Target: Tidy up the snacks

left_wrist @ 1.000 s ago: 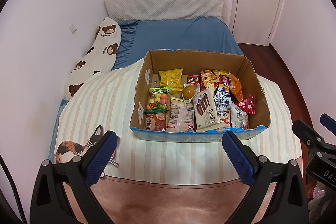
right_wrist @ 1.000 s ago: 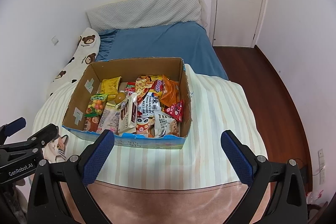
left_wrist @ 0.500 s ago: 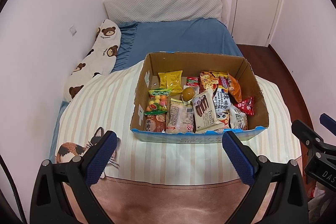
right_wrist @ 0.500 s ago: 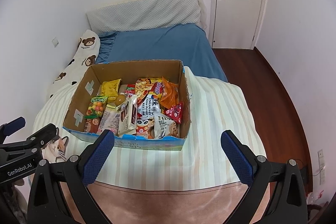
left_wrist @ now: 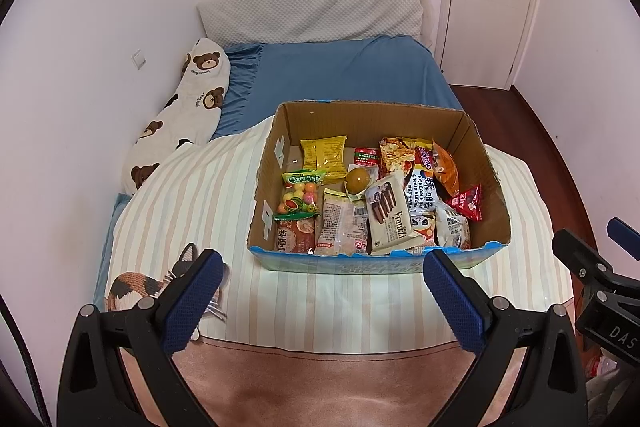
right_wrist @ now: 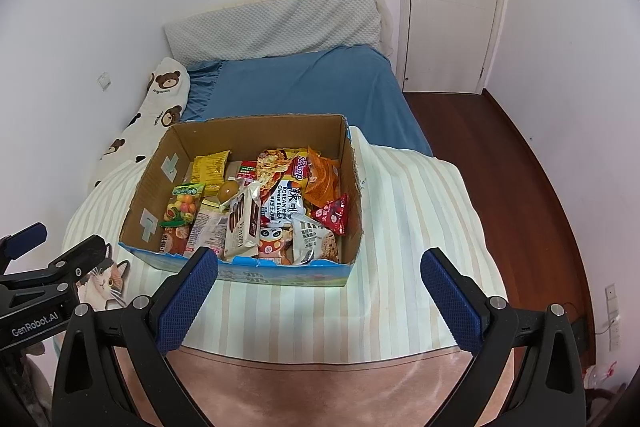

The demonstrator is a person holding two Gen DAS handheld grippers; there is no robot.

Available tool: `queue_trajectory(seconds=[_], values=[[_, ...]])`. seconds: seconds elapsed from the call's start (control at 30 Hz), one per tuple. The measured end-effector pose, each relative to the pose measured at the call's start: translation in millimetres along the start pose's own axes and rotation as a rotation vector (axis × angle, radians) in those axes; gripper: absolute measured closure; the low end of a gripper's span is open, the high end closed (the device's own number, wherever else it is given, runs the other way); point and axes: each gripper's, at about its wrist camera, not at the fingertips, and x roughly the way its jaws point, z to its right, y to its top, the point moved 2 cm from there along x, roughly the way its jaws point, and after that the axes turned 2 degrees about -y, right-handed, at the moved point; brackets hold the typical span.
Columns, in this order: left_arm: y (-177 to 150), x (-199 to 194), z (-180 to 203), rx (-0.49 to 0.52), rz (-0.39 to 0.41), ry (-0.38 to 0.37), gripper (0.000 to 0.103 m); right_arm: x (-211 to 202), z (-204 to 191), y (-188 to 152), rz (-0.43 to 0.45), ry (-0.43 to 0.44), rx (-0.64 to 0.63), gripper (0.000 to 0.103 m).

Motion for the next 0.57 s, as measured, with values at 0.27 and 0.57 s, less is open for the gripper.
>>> queue_trajectory(seconds=[0.27, 0.57], values=[[1.6, 0.4, -0.6, -0.001, -0.004, -0.005, 0.0, 0.7, 0.8, -2.4, -0.002, -0.001, 0.007, 0.0], [1.5, -1.0, -2.4, 0.001, 0.005, -0.002, 0.0, -0.1, 0.9, -3.4, 0.003, 0.002, 0.012, 0.0]])
